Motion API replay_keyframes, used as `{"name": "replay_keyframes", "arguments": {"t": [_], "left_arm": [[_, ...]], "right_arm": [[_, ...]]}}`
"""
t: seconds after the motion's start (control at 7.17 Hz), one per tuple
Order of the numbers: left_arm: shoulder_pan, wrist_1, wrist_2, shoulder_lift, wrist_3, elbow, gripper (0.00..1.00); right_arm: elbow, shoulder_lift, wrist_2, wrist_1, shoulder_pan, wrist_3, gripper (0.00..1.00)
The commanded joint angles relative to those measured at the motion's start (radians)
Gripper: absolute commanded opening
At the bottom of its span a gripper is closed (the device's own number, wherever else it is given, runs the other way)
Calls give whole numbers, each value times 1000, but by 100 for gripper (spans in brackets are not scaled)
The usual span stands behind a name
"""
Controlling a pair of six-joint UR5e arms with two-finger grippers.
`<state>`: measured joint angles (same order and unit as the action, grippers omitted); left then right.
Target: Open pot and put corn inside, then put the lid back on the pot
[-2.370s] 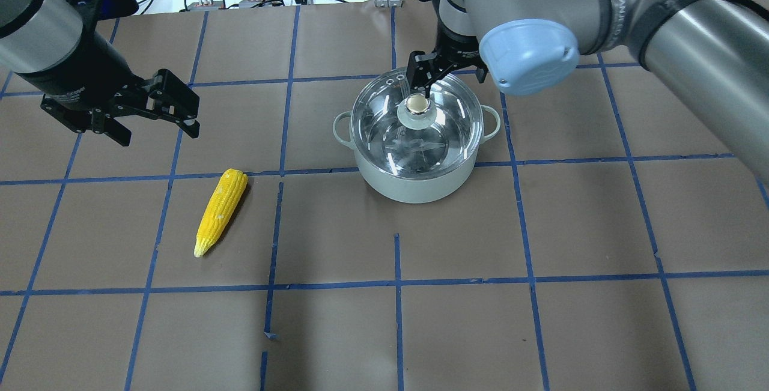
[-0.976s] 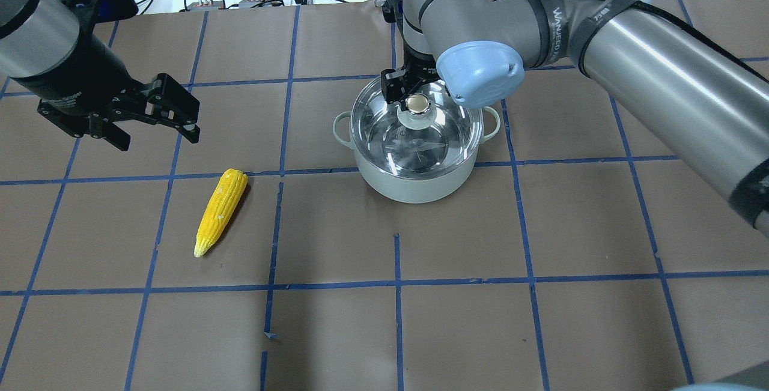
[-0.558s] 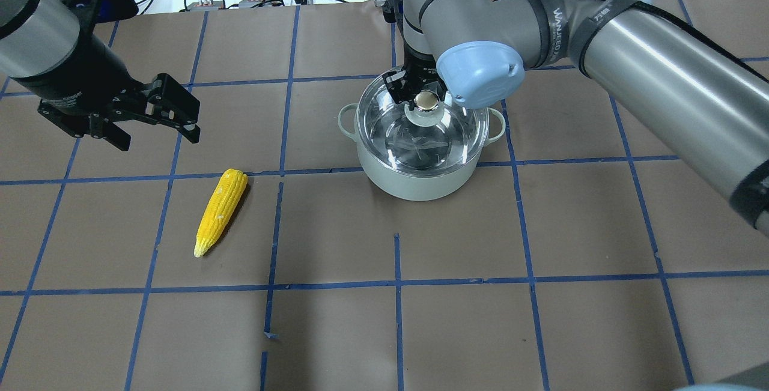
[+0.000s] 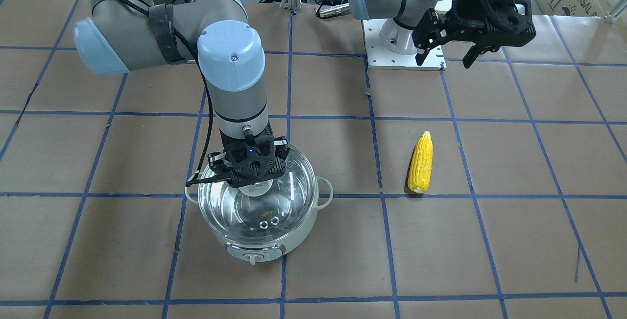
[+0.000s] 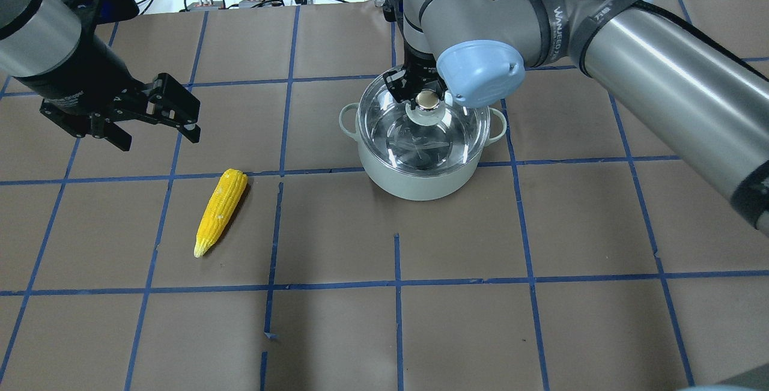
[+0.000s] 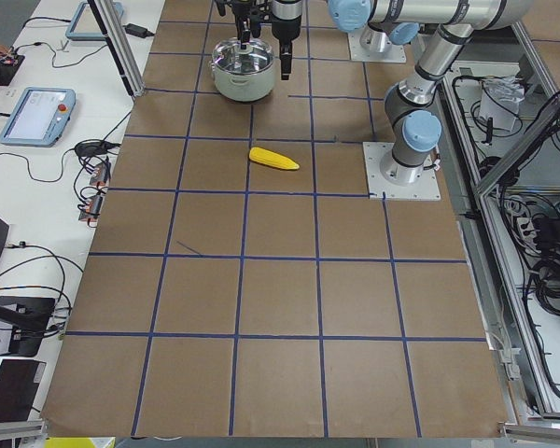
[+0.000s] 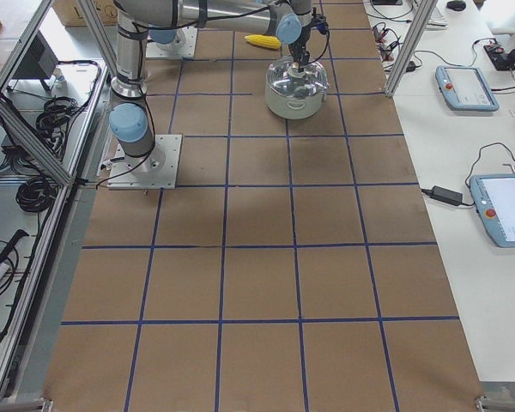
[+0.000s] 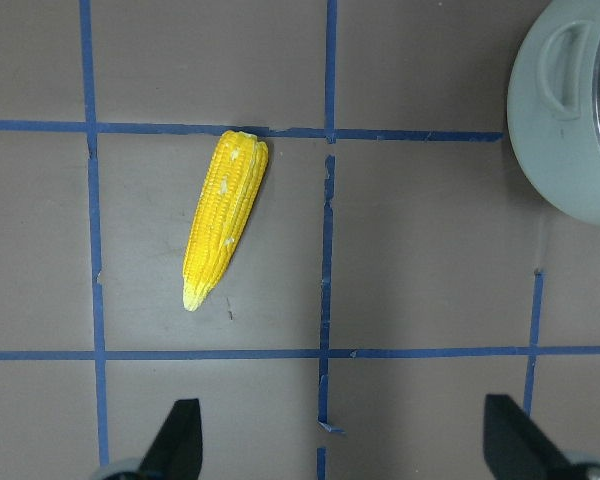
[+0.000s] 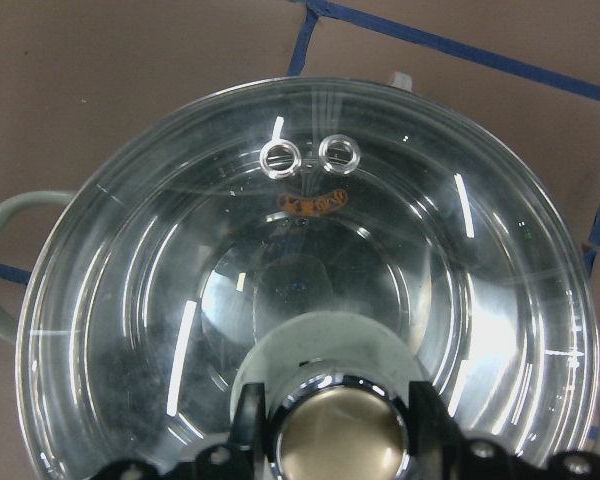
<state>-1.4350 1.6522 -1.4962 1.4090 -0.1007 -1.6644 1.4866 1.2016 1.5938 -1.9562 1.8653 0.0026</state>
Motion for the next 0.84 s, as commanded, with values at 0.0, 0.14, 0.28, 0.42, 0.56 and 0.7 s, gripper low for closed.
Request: {"name": "replay_keyframes", "arguments": {"t": [0.0,0.14,0.28,0.42,0.56,0.7], "left_arm": [[2,-2,1,1,-1,2,100],[4,0,-1,-2,-1,2,100],[4,-2,1,-1,-1,2,100],[4,1,-1,-7,-1,0,100],[4,1,-1,-4,-2,-2,100],[8,-15,-4,19,-49,-20,100]], "right_arm": [[-9,4,0,10,2,11,43],[-11,9,-2,11,2,13,43],[-12,25,-2,17,0,11,43],[-37,48,0,66,-1,11,43],[-99,67,36,141,-18,8,43],[-180,75,101,205,-38,-2,43]]}}
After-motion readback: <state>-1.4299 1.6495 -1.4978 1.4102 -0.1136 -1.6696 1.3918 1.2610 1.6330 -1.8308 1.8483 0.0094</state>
